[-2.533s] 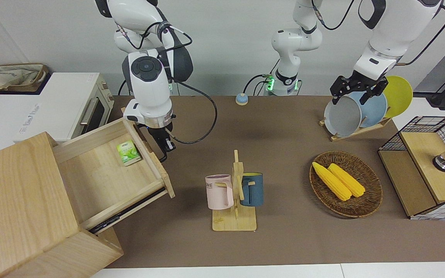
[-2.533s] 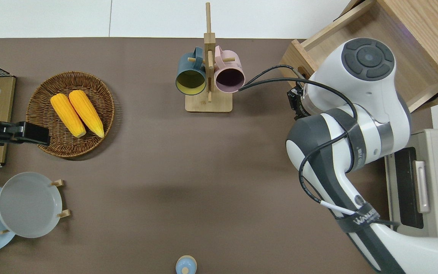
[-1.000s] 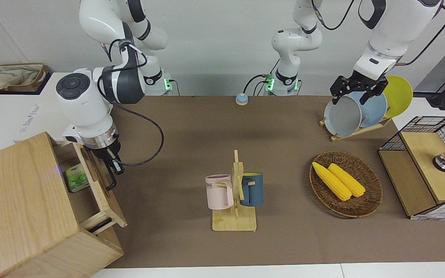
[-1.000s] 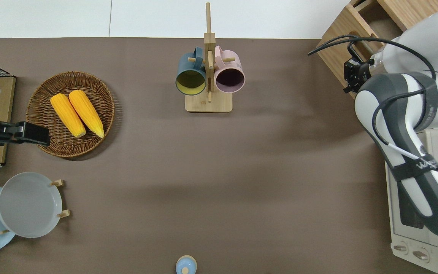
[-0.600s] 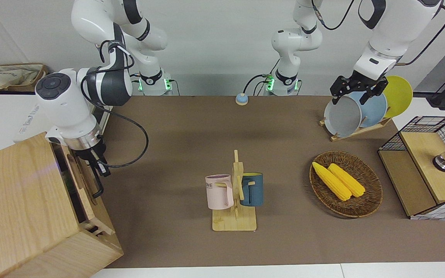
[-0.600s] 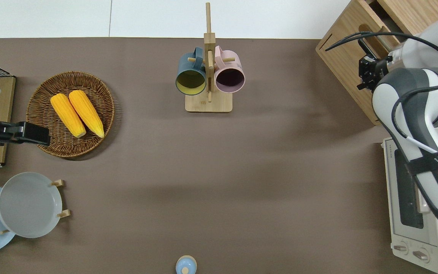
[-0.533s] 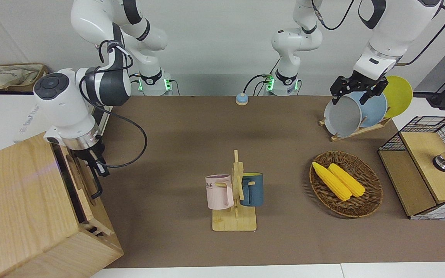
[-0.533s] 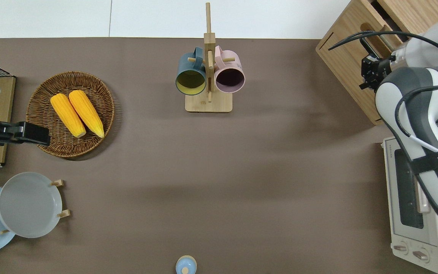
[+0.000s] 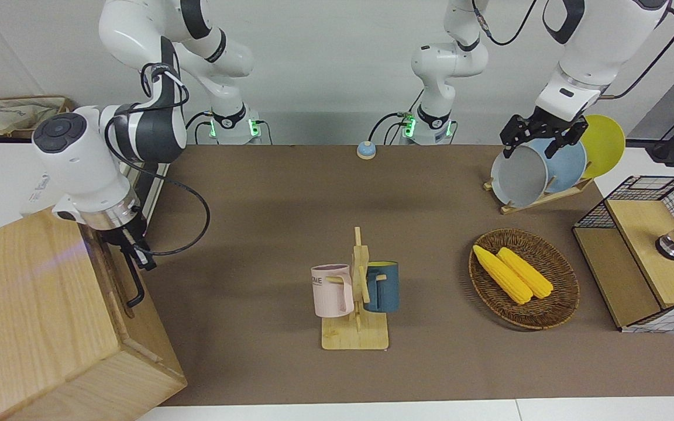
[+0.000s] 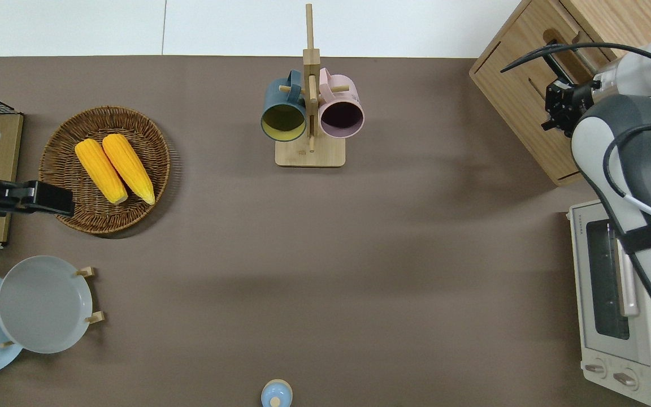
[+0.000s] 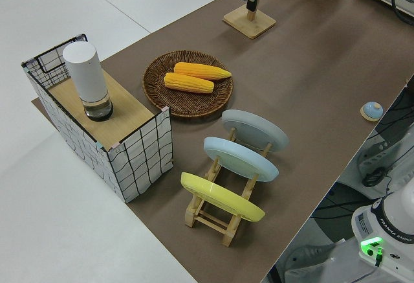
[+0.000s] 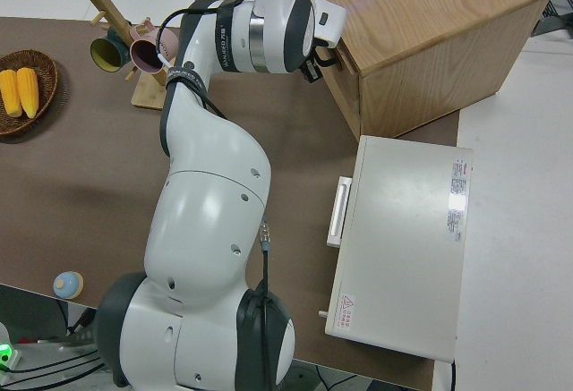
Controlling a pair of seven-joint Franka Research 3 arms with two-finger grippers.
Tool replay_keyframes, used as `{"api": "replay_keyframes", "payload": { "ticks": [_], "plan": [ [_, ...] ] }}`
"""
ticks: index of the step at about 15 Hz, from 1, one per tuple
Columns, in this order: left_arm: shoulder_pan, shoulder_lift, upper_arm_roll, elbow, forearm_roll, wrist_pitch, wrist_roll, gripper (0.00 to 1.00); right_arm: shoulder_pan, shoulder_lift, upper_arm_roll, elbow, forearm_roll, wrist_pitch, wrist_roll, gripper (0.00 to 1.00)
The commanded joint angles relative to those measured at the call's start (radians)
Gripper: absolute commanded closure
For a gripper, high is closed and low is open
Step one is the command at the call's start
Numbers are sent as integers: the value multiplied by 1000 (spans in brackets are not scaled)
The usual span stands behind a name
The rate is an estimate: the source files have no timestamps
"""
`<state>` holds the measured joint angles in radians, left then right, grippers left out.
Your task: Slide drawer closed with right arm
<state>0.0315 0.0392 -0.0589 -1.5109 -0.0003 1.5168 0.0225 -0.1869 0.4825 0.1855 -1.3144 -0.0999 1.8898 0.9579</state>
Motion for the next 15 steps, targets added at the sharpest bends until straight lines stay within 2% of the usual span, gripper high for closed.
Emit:
{"api": "replay_keyframes", "payload": {
  "ticks": [1,4,8,12,15],
  "plan": [
    [5,11,-7,24,17,-20,10,7,-16,27,19,41,-15,3,-30,1000],
    [5,11,-7,26,17,-20,10,7,4,22,19,40,-15,-5,-21,1000],
    [5,11,-7,26,17,-20,10,7,59,7,17,34,-7,-14,-7,1000],
    [5,11,-7,26,17,-20,10,7,118,-41,14,23,-12,-66,24,1000],
    [5,11,-7,26,17,-20,10,7,164,-96,14,-9,-15,-116,2,1000]
  ]
}}
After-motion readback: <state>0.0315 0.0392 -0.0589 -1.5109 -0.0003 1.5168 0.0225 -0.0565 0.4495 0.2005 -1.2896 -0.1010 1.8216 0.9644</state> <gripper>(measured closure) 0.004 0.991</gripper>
